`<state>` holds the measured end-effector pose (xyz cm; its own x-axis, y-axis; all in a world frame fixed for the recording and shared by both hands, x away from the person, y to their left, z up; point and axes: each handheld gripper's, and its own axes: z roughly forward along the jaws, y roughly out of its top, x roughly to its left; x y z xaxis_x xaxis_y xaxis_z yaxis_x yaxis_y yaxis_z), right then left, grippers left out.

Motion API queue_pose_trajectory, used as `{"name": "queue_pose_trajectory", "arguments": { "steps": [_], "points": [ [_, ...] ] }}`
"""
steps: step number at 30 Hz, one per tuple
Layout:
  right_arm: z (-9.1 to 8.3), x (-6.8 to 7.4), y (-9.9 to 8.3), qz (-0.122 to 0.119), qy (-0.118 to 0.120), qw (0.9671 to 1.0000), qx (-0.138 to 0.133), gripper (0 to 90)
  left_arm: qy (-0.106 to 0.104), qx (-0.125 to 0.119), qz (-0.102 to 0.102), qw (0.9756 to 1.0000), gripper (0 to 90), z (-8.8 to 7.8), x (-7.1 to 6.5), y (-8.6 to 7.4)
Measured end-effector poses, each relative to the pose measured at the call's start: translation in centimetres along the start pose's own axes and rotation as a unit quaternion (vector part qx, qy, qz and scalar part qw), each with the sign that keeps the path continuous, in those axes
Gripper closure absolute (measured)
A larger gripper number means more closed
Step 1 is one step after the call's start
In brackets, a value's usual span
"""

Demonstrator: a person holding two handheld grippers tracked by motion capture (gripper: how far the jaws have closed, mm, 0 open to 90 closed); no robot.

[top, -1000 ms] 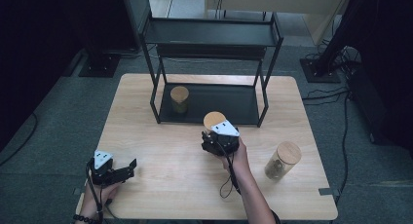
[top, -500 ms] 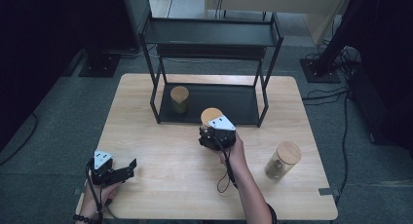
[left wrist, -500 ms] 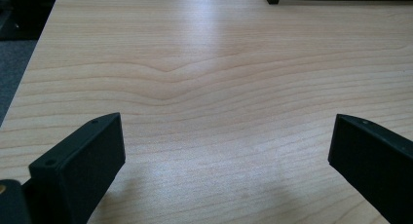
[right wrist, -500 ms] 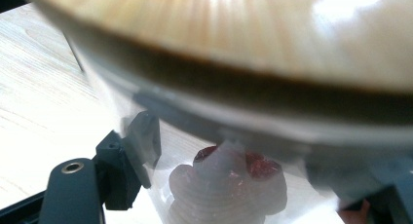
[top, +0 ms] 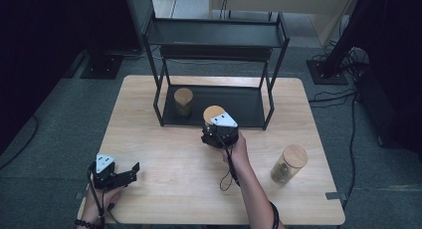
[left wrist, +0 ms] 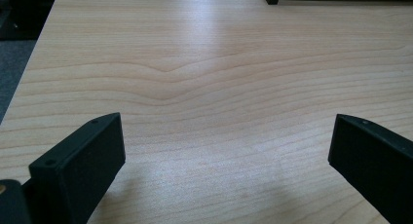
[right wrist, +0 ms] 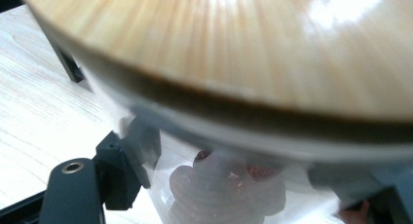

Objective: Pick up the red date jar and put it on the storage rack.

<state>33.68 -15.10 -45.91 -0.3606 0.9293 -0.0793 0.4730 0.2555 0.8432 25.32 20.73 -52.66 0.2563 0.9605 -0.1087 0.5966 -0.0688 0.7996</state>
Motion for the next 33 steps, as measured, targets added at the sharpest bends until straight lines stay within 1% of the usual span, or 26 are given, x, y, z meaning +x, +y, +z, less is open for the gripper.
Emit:
{"name": "queue_pose_trajectory", "arguments": {
  "steps": [10, 13, 17, 20, 33],
  "points": [
    [0.9, -0.1, 1.0, -0.001, -0.002, 1.0000, 0.000, 24.9, 0.000, 0.000, 0.000, 1.0000, 0.2, 0.0, 0.0, 0.0],
    [1.2, 0.1, 1.5, 0.002, -0.002, 1.0000, 0.000, 24.9, 0.000, 0.001, 0.001, 1.0000, 0.1, 0.0, 0.0, 0.0],
    [1.7, 0.3, 1.9, -0.002, -0.003, 1.0000, 0.002, 24.9, -0.001, 0.000, -0.001, 1.0000, 0.2, 0.0, 0.0, 0.0],
    [2.0, 0.3, 2.0, 0.001, -0.004, 1.0000, 0.003, 24.9, -0.002, 0.000, 0.000, 1.0000, 0.2, 0.0, 0.0, 0.0],
    [3.4, -0.2, 3.2, 0.005, -0.011, 0.9999, 0.008, 24.9, -0.003, 0.000, -0.001, 1.0000, 0.2, 0.0, 0.0, 0.0]
  ]
}}
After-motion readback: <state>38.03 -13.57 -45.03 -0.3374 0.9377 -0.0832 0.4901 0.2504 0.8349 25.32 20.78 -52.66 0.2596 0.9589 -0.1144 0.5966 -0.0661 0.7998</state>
